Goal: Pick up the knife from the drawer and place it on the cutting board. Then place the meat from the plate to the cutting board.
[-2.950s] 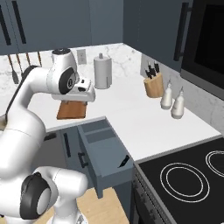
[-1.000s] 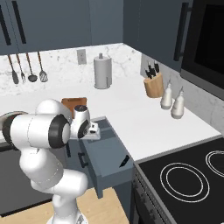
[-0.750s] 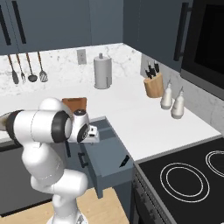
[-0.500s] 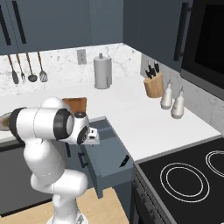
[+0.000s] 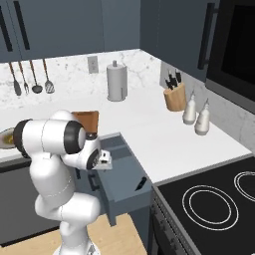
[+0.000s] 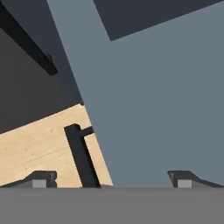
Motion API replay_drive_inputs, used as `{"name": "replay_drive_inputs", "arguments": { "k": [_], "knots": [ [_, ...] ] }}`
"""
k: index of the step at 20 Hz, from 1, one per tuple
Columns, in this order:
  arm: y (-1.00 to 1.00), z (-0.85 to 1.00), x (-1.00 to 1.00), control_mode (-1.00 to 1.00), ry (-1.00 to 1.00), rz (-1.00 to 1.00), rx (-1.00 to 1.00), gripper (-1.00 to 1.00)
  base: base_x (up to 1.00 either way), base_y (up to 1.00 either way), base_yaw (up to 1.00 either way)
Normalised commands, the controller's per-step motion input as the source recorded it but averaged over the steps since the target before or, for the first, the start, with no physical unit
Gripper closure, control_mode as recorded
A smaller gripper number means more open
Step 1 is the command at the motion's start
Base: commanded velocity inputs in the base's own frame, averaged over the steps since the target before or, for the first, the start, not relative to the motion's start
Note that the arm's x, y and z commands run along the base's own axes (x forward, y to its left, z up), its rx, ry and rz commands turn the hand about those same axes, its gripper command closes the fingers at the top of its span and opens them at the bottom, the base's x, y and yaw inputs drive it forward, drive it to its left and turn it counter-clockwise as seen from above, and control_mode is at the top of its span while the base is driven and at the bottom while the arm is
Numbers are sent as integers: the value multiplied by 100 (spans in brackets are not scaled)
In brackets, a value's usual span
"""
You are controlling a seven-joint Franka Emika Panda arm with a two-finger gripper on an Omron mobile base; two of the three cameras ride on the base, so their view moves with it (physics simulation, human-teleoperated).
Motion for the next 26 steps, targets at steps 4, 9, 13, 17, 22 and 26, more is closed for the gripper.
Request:
{"name": "replay_drive_inputs", "arguments": {
  "k": [4, 9, 13, 17, 22, 26],
  "knots": [
    [14, -8, -40, -100, 0, 0, 0, -100, 0, 0, 0],
    [40, 0, -68, -100, -4, 0, 0, -100, 0, 0, 0],
    [75, 7, -59, -100, -1, 0, 0, -100, 0, 0, 0],
    [68, 35, -30, -100, 4, 0, -4, -100, 0, 0, 0],
    [27, 28, -37, -100, 1, 0, -1, -100, 0, 0, 0],
    [-1, 22, -8, -100, 0, 0, 0, -100, 0, 0, 0]
  ]
}}
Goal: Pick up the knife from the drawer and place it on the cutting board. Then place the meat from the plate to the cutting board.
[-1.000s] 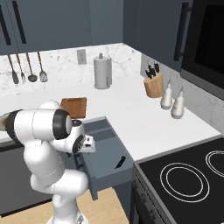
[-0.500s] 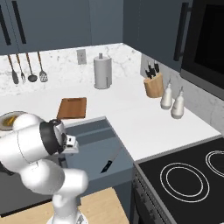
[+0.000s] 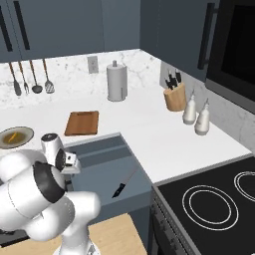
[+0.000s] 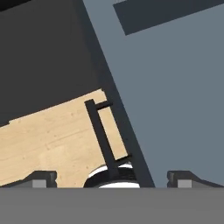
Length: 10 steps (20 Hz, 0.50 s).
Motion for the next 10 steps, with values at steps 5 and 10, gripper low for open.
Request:
{"name": "replay_drive_inputs", "arguments": {
  "k": [5, 10],
  "knots": [
    [-22, 90, 4, -100, 12, -9, 0, -100, 0, 0, 0],
    [-56, 44, 32, -100, 21, -23, 0, -100, 0, 0, 0]
  ]
}}
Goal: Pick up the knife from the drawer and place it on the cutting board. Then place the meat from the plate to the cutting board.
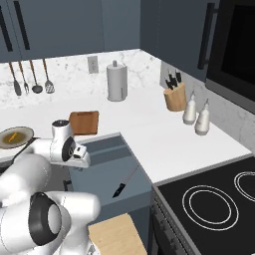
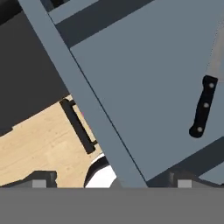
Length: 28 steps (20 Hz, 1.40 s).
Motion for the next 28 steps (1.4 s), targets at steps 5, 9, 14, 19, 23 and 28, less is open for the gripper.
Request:
{"name": "replay_drive_inputs", "arguments": {
  "k": [5, 9, 14, 19, 23, 28],
  "knots": [
    [-64, -20, 41, -100, 10, -29, -1, -100, 0, 0, 0],
    [-58, -24, 25, -100, 1, -27, -4, -100, 0, 0, 0],
    [-44, -32, 2, -100, 0, -16, -6, -100, 0, 0, 0],
    [-38, -38, 0, -100, -1, -5, -3, -100, 0, 0, 0],
    [-27, -26, 2, -100, 0, 0, -2, -100, 0, 0, 0],
    [-5, -6, 14, -100, 1, 5, 0, -100, 0, 0, 0]
  ]
}}
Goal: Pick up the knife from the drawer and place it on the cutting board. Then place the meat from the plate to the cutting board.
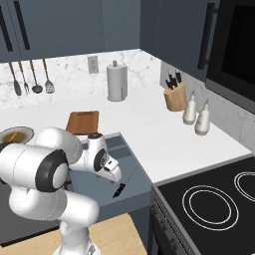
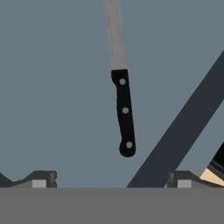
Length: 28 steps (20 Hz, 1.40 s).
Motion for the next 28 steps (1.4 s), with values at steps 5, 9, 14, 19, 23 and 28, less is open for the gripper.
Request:
{"name": "replay_drive_inputs", "arguments": {
  "k": [5, 9, 14, 19, 23, 28],
  "knots": [
    [-4, -24, 13, -100, 0, 6, -4, -100, 0, 0, 0],
    [-25, -23, 19, -100, 5, 9, -2, -100, 0, 0, 0],
    [-29, -25, 6, -100, 3, 3, 0, -100, 0, 0, 0],
    [-15, -23, 0, -100, 0, 1, 0, -100, 0, 0, 0],
    [-1, -27, 0, -100, -1, 2, 0, -100, 0, 0, 0],
    [0, -21, 8, -100, -1, 0, 0, -100, 0, 0, 0]
  ]
}}
